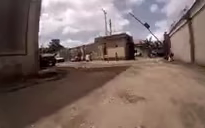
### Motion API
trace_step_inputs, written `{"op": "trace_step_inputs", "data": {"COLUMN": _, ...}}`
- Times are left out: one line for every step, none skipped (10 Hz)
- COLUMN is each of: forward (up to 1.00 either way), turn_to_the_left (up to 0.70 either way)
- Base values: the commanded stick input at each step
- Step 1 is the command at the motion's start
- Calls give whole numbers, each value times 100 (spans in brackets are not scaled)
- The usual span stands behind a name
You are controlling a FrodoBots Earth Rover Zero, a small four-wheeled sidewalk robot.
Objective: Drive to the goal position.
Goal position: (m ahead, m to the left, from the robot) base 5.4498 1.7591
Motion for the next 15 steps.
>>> {"op": "trace_step_inputs", "data": {"forward": 85, "turn_to_the_left": 34}}
{"op": "trace_step_inputs", "data": {"forward": 85, "turn_to_the_left": 34}}
{"op": "trace_step_inputs", "data": {"forward": 85, "turn_to_the_left": 13}}
{"op": "trace_step_inputs", "data": {"forward": 85, "turn_to_the_left": 0}}
{"op": "trace_step_inputs", "data": {"forward": 85, "turn_to_the_left": 0}}
{"op": "trace_step_inputs", "data": {"forward": 85, "turn_to_the_left": 0}}
{"op": "trace_step_inputs", "data": {"forward": 85, "turn_to_the_left": 0}}
{"op": "trace_step_inputs", "data": {"forward": 85, "turn_to_the_left": 0}}
{"op": "trace_step_inputs", "data": {"forward": 85, "turn_to_the_left": 0}}
{"op": "trace_step_inputs", "data": {"forward": 85, "turn_to_the_left": 0}}
{"op": "trace_step_inputs", "data": {"forward": 85, "turn_to_the_left": 0}}
{"op": "trace_step_inputs", "data": {"forward": 85, "turn_to_the_left": 0}}
{"op": "trace_step_inputs", "data": {"forward": 85, "turn_to_the_left": 0}}
{"op": "trace_step_inputs", "data": {"forward": 85, "turn_to_the_left": 0}}
{"op": "trace_step_inputs", "data": {"forward": 85, "turn_to_the_left": 0}}
